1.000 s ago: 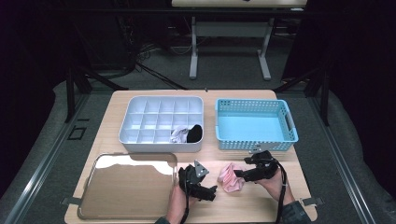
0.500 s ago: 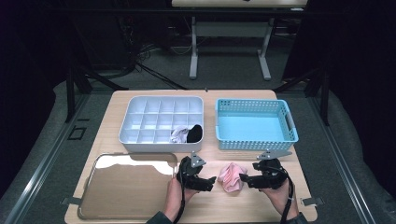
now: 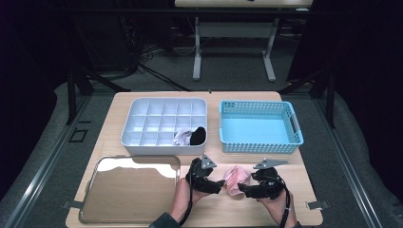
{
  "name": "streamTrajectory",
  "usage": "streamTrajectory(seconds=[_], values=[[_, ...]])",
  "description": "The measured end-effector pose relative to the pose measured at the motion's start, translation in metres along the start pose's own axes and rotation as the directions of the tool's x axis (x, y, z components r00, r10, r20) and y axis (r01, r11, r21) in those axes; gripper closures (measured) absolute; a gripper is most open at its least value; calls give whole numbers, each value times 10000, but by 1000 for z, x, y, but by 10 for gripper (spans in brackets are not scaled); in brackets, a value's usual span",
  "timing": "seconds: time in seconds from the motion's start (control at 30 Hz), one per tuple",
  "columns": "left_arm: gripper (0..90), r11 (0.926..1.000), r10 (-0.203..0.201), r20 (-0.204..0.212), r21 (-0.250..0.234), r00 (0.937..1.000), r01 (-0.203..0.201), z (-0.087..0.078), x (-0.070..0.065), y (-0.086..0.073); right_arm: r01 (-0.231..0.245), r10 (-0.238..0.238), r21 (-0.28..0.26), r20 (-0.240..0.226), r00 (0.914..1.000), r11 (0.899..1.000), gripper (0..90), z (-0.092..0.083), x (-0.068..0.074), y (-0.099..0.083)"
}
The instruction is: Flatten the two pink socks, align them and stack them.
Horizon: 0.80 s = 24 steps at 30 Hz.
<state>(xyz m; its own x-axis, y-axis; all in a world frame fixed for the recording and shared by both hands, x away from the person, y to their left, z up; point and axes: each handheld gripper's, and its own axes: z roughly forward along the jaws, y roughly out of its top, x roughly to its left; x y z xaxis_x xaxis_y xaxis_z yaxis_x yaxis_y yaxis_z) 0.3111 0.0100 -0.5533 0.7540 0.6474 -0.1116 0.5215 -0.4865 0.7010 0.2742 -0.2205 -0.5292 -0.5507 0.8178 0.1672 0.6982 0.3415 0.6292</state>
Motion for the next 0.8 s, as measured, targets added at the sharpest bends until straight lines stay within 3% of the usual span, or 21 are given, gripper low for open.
streamTrajectory(seconds=[0.13, 0.23, 0.33, 0.53, 0.7, 0.8], values=[[306, 9995, 304, 369, 56, 9989, -306, 3, 1, 4, -229, 229, 31, -158, 9996, 9997, 224, 6, 4, -1], [337, 9993, 354, 539, 93, 9979, -360, 5, 1, 5, -97, 99, 165, -111, 9999, 9998, 224, 13, 10, -1], [389, 9983, 482, 826, 275, 9954, -507, 11, 2, 8, -46, 39, 265, 259, 9997, 9996, 359, 18, 9, -1], [583, 9964, 669, 1246, 428, 9900, -727, 23, 1, 10, -176, 172, 336, 122, 9998, 9993, 580, 20, 0, -1], [674, 9963, 650, 1437, 469, 9875, -724, 33, 0, 11, -228, 226, 340, 71, 9997, 9992, 667, 22, -5, 0], [775, 9977, 470, 1480, 406, 9879, -536, 36, 0, 10, -203, 201, 360, 47, 9998, 9991, 724, 24, -8, 2]])
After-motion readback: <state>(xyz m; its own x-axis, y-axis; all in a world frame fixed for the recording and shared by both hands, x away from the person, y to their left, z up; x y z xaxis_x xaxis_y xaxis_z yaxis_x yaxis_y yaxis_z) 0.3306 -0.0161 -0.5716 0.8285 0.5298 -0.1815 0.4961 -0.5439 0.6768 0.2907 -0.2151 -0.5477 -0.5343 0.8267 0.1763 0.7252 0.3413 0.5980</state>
